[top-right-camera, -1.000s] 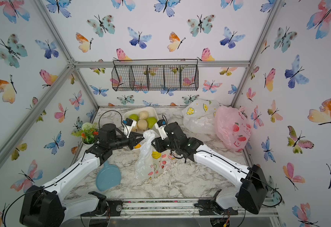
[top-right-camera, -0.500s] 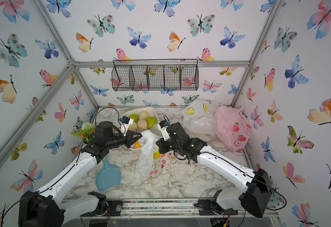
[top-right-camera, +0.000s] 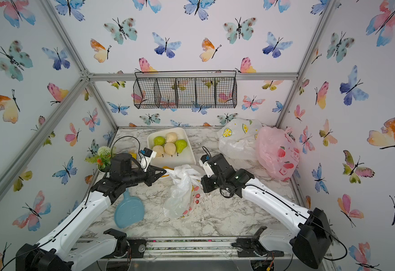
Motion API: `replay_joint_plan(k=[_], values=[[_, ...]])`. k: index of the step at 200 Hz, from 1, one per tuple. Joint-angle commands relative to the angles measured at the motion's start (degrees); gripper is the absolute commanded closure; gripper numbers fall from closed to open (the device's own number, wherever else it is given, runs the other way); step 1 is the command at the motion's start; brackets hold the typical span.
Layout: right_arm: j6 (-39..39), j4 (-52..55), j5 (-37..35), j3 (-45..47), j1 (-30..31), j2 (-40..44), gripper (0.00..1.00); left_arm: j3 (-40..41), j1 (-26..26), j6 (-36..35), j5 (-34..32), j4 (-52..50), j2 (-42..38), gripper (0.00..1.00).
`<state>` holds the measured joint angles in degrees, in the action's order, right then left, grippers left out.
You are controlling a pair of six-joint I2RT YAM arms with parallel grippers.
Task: Place the pears into plastic bags & tie knots
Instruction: Tie the plastic bag at the center of the board.
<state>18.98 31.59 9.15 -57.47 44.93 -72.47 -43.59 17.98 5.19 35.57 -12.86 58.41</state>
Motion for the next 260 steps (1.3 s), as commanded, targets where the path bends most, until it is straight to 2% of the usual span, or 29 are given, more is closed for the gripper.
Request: replay_joint_plan(k=[1, 13, 26, 50, 65, 72, 87, 101, 121, 147, 178, 193, 223, 260], values=[[-1.3, 2.0, 0.0, -0.7, -0.6, -0.5, 0.97, -0.6, -1.1, 0.9, -2.1, -0.1, -0.6, 1.0], [-1.0, 1.0, 2.9, -2.0, -0.5, -1.1, 0.97, 0.3, -1.1, 4.6, 6.6, 3.6, -0.3, 0.99], [-0.2, -0.2, 5.0, -2.9, -0.5, -1.4, 0.97, 1.5, -1.1, 10.5, 13.1, 8.0, -0.6, 0.81], [0.9, -2.9, 6.4, -2.0, -0.6, -0.9, 0.97, 4.1, -4.1, 15.8, 15.1, 11.3, -3.7, 0.49], [1.1, -3.7, 6.6, -0.8, -0.6, -0.6, 0.97, 5.5, -9.1, 23.0, 19.0, 15.2, -5.3, 0.36], [1.0, -3.5, 6.5, -0.6, -0.5, -0.7, 0.97, 6.1, -10.6, 27.0, 20.3, 17.2, -5.7, 0.33], [0.8, -3.2, 6.3, -0.6, -0.5, -1.0, 0.97, 7.3, -10.7, 32.2, 21.6, 20.9, -5.5, 0.32], [0.7, -3.7, 6.2, -0.6, -0.5, -1.2, 0.97, 8.7, -8.0, 36.5, 21.9, 24.4, -4.1, 0.33], [0.8, -4.1, 6.4, -0.8, -0.5, -1.4, 0.97, 8.4, -4.8, 34.1, 16.8, 19.6, -1.7, 0.33], [1.0, -4.8, 7.0, -0.5, -0.5, -1.6, 0.97, 5.6, -4.4, 29.2, 11.1, 10.8, 1.8, 0.35], [1.1, -5.0, 7.1, -0.3, -0.5, -1.7, 0.97, 5.5, -2.6, 33.3, 9.8, 15.2, 4.2, 0.36], [1.0, -5.0, 7.1, -0.2, -0.6, -1.8, 0.97, 6.9, -2.4, 37.5, 11.0, 20.9, 4.8, 0.38], [1.3, -5.1, 6.8, 0.4, -0.5, -1.5, 0.97, 9.1, -1.8, 44.8, 13.3, 30.4, 6.0, 0.46], [1.1, -5.3, 6.5, 0.3, -0.5, -1.4, 0.97, 9.8, -1.0, 44.9, 13.2, 30.8, 5.6, 0.63]])
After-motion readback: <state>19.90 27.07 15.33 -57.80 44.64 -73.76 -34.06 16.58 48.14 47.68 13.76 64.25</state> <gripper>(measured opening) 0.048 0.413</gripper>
